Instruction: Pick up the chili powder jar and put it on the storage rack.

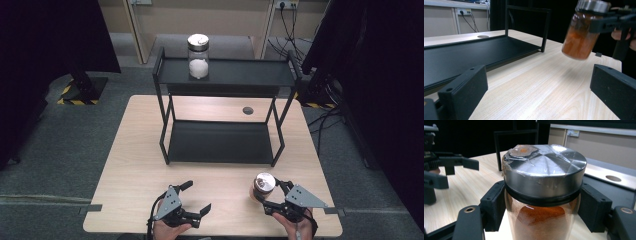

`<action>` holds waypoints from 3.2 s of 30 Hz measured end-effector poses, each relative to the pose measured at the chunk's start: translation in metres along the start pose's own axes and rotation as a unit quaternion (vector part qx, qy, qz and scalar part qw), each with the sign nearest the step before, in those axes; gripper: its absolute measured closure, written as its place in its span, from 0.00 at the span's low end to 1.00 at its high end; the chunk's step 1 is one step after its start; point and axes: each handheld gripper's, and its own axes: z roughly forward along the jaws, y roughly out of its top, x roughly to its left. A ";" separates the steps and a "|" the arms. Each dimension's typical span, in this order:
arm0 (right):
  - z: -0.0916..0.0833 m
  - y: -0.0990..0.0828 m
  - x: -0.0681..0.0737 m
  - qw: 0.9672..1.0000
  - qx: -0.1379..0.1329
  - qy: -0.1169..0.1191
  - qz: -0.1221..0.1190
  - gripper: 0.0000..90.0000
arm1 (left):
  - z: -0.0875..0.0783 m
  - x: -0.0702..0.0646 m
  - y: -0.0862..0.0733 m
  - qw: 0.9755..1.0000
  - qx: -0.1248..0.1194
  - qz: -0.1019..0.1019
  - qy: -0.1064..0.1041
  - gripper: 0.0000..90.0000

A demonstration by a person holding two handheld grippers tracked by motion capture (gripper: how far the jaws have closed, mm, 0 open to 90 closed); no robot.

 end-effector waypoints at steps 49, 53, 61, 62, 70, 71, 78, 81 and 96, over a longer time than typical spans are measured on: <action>0.057 0.195 -0.043 0.995 -0.001 0.099 -0.025 0.34 | 0.000 0.000 -0.001 1.000 0.002 -0.003 0.001 0.01; 0.065 0.210 -0.047 0.995 -0.002 0.101 -0.020 0.34 | 0.000 0.000 0.000 1.000 0.002 -0.001 0.000 0.01; 0.076 0.238 -0.052 0.996 -0.001 0.090 -0.019 0.34 | 0.001 0.000 -0.001 1.000 0.003 -0.003 -0.001 0.01; 0.077 0.241 -0.053 0.996 -0.001 0.089 -0.019 0.34 | 0.000 0.000 -0.001 1.000 0.003 -0.003 -0.001 0.01; 0.086 0.272 -0.057 0.997 0.008 0.077 -0.026 0.34 | 0.000 0.000 0.000 1.000 0.002 -0.002 -0.002 0.01; 0.087 0.277 -0.058 0.997 0.008 0.075 -0.026 0.34 | 0.000 0.000 -0.001 1.000 0.002 -0.002 -0.002 0.01; 0.095 0.299 -0.061 0.998 0.007 0.064 -0.025 0.34 | 0.000 0.001 -0.001 1.000 0.003 -0.004 -0.002 0.01; 0.101 0.306 -0.063 0.998 0.007 0.059 -0.021 0.34 | 0.000 0.001 -0.001 1.000 0.001 -0.001 -0.003 0.01; 0.126 0.327 -0.075 1.000 0.021 0.020 -0.004 0.34 | 0.000 0.001 0.000 1.000 0.001 -0.002 -0.005 0.01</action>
